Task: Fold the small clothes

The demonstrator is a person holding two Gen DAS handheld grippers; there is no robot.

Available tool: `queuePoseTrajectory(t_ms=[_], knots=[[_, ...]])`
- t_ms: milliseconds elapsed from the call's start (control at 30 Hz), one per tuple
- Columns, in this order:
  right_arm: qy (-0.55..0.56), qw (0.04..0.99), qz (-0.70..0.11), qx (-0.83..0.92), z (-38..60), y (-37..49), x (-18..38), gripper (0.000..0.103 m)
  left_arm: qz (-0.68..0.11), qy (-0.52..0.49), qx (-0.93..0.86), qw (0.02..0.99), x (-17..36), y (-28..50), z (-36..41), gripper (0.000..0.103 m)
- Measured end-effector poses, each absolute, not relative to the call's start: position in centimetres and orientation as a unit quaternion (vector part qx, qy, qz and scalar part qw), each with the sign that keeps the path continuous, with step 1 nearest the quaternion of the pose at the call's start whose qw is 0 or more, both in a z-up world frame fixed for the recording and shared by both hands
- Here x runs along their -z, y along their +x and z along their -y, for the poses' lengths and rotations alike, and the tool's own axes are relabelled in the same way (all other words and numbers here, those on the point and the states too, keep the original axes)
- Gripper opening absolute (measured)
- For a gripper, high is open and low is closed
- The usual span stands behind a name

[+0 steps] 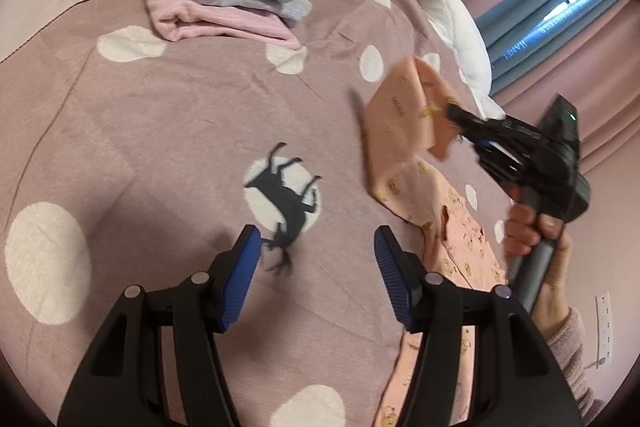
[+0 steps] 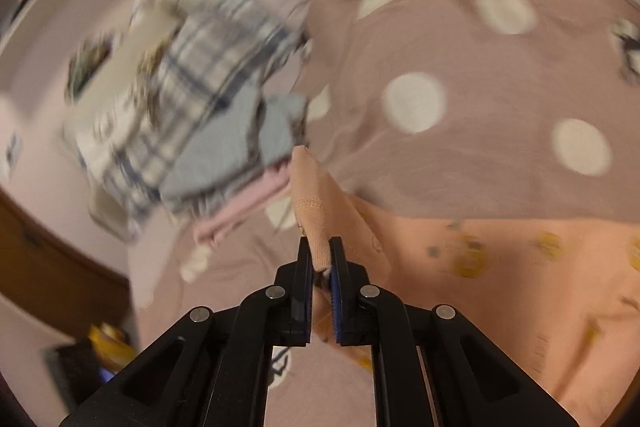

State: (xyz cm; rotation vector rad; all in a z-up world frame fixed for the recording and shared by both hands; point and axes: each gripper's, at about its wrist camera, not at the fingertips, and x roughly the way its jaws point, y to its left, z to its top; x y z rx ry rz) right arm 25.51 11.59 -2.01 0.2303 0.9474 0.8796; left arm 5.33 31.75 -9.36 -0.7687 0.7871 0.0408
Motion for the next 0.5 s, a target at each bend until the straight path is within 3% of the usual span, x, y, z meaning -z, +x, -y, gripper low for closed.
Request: queuePoseTrajectory(t_ms=[200, 500], knots=[[0.143, 0.822, -0.422, -0.354, -3.0, 24.9, -0.5, 0.009, -0.384, -0.342, 0.010, 0.858, 8.3, 6.7, -28.2, 0.059], [0.238, 0.817, -0.436, -0.294, 7.9, 25.7, 0.0, 0.009, -0.405, -0.302, 0.048, 0.861, 7.5, 8.4, -23.0, 0.063]])
